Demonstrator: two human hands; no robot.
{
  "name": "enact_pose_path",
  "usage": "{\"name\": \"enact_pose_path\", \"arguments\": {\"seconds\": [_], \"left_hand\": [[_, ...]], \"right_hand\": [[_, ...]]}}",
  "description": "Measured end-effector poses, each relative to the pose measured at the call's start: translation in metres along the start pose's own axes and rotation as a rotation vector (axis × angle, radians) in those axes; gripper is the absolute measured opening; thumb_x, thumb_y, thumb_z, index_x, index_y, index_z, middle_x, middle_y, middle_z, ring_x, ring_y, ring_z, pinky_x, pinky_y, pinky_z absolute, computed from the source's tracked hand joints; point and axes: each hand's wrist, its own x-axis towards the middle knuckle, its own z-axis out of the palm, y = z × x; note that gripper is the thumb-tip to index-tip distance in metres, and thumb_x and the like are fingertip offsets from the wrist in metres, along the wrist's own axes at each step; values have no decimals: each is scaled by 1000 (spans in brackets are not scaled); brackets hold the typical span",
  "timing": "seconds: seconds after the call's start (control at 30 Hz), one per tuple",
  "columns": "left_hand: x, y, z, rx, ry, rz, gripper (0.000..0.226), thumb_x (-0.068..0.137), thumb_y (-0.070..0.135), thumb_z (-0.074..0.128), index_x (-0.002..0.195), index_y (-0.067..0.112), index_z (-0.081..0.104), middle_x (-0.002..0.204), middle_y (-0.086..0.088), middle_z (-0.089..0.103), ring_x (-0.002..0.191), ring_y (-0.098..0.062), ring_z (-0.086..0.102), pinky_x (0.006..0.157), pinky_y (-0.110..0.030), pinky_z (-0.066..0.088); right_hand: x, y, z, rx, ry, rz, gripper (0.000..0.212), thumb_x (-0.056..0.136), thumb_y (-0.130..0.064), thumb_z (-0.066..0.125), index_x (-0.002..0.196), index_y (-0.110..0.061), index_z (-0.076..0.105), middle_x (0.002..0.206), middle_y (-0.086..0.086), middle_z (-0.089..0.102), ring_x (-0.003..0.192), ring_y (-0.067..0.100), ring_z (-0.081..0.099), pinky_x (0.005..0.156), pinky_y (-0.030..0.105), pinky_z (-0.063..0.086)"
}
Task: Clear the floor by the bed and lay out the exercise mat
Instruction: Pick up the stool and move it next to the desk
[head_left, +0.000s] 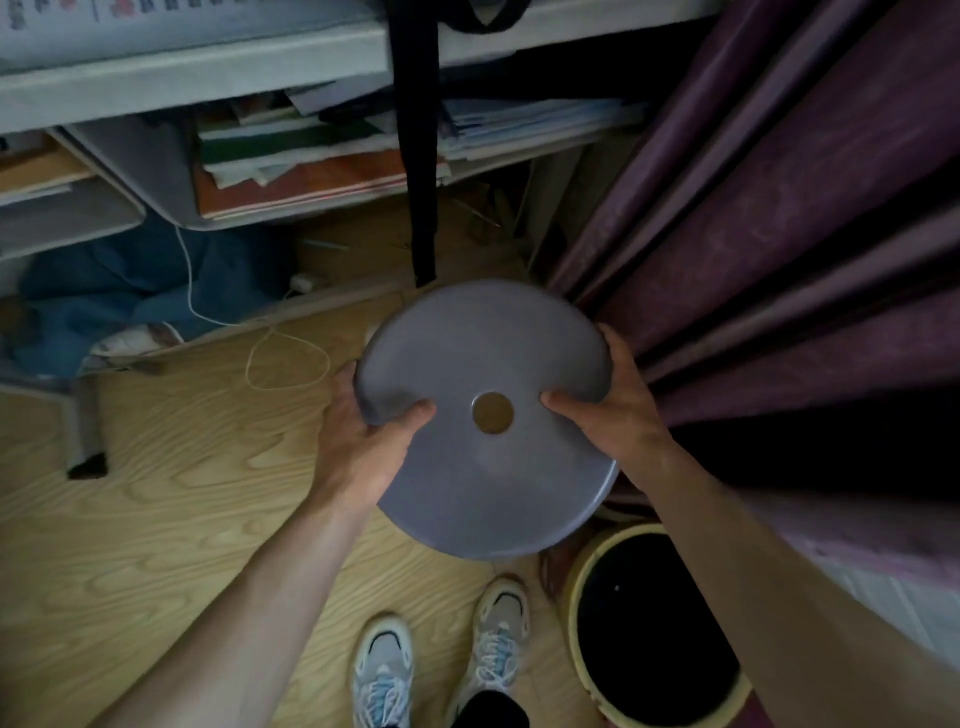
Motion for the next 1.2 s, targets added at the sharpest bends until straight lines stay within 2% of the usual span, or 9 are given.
{"name": "enact_pose_path", "arguments": {"seconds": [0.1, 0.27, 0.37, 0.53, 0.67, 0.7, 0.8, 0.97, 1.2], "left_hand": [[9, -1, 9, 25, -2, 18, 90, 57, 51, 83, 136, 47, 39, 130, 14, 59, 118, -14, 58, 102, -44, 48], [19, -1, 24, 71, -16, 53, 108, 60, 47, 83, 148, 49, 21, 147, 14, 37, 131, -14, 43, 109, -41, 40], [18, -4, 25, 128, -18, 50, 115, 56, 52, 78, 150, 51, 12, 157, 6, 26, 140, -22, 37, 112, -50, 38], [-2, 5, 15, 81, -23, 79, 97, 62, 66, 67, 147, 50, 24, 151, 12, 36, 139, -17, 38, 113, -44, 37], [-29, 39, 2, -105, -46, 122, 62, 95, 47, 58, 148, 41, 27, 127, 32, 45, 105, 25, 48, 79, -1, 39], [-38, 53, -3, -120, -53, 141, 59, 96, 45, 54, 148, 40, 27, 126, 35, 41, 103, 27, 46, 75, 2, 36], [-61, 92, -24, -119, -70, 239, 73, 89, 60, 47, 153, 37, 24, 150, 23, 31, 131, 9, 29, 95, -10, 27], [-115, 158, -68, -105, -102, 429, 74, 87, 68, 47, 151, 36, 30, 146, 29, 30, 138, 10, 28, 101, -9, 23], [-216, 254, -133, -63, -236, 630, 61, 93, 49, 45, 148, 22, 41, 148, 14, 45, 135, 8, 39, 100, -3, 33]], "right_hand": [[19, 2, -2, -27, -19, 13, 102, 70, -28, 90, 151, -40, 30, 147, -3, 49, 131, 21, 52, 108, 45, 48], [37, -4, -1, -87, -2, 5, 99, 80, -22, 83, 157, -34, 21, 148, -7, 47, 130, 14, 49, 107, 30, 43], [33, -7, 4, -208, 68, -18, 98, 80, -28, 82, 157, -32, 22, 153, 4, 40, 137, 25, 45, 112, 37, 41], [12, -20, 11, -320, 108, -61, 91, 79, -37, 78, 155, -33, 27, 155, 8, 35, 142, 33, 35, 116, 48, 36], [-13, -50, 10, -213, 139, -102, 81, 80, -39, 77, 150, -26, 38, 149, 10, 41, 138, 32, 42, 114, 48, 39], [-21, -60, 9, -192, 134, -115, 80, 82, -40, 76, 150, -24, 38, 150, 10, 41, 139, 31, 43, 115, 47, 38], [-51, -102, -2, -127, 127, -139, 85, 87, -42, 73, 156, -21, 28, 157, 7, 35, 145, 26, 36, 119, 44, 34], [-128, -177, -32, 1, 145, -187, 87, 91, -42, 70, 159, -21, 19, 163, -1, 27, 150, 14, 26, 118, 25, 24], [-261, -280, -87, 170, 116, -291, 66, 85, -58, 68, 142, -34, 47, 143, -5, 56, 137, 11, 49, 115, 38, 42]]}}
